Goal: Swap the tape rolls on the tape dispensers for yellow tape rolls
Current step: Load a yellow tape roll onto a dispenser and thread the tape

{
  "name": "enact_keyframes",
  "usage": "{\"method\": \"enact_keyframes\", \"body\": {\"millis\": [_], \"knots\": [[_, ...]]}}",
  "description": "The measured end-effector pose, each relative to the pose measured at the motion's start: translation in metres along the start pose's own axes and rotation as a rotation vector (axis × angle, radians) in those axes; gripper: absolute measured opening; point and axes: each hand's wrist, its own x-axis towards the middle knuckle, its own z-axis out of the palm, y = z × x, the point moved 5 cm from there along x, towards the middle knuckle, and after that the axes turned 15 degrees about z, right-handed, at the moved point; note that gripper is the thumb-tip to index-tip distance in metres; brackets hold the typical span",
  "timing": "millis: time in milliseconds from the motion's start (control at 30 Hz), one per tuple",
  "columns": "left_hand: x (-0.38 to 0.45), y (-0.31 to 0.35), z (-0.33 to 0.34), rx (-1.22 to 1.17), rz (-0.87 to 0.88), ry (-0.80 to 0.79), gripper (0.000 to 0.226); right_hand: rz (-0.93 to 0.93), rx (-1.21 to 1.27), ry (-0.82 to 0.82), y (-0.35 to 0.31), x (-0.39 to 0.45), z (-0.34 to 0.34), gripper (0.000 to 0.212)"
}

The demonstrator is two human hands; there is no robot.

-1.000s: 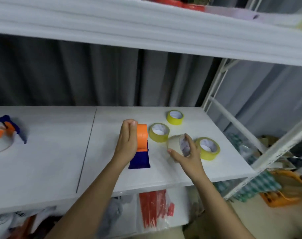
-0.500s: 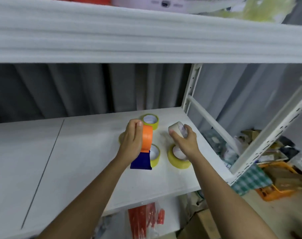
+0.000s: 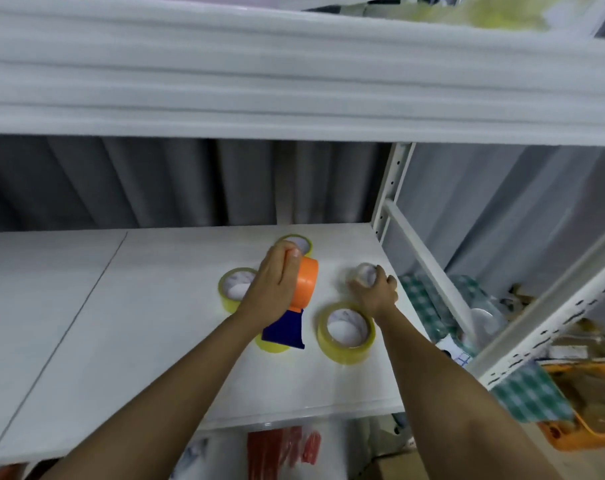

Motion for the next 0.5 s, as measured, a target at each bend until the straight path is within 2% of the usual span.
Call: {"method": "enact_keyframes", "body": {"millis": [100,233,300,400,500], "knots": [[-0.004,0.004,0.003,0.007,-0.018,0.056,0.019,-0.093,0.118,-0.155,-0.003,0.001,-0.006,0.088],[-0.016,0.01,0.009,-0.031,-0.064,0.13,0.021,-0.331,-0.032,-0.069,0.002,-0.01,-0.02,0.069],[-0.023,0.014,0.012,-0.042,-0.062,0.16,0.026,-0.447,-0.164,-0.088,0.013,-0.021,-0.016,0.065],[-0.034,0.018,0.016,-0.057,-0.038,0.194,0.026,-0.518,-0.486,-0.171,0.033,-0.035,-0.001,0.092],[-0.044,0.022,0.018,-0.025,-0.014,0.202,0.032,-0.503,-0.728,-0.168,0.037,-0.04,0.01,0.113]]}}
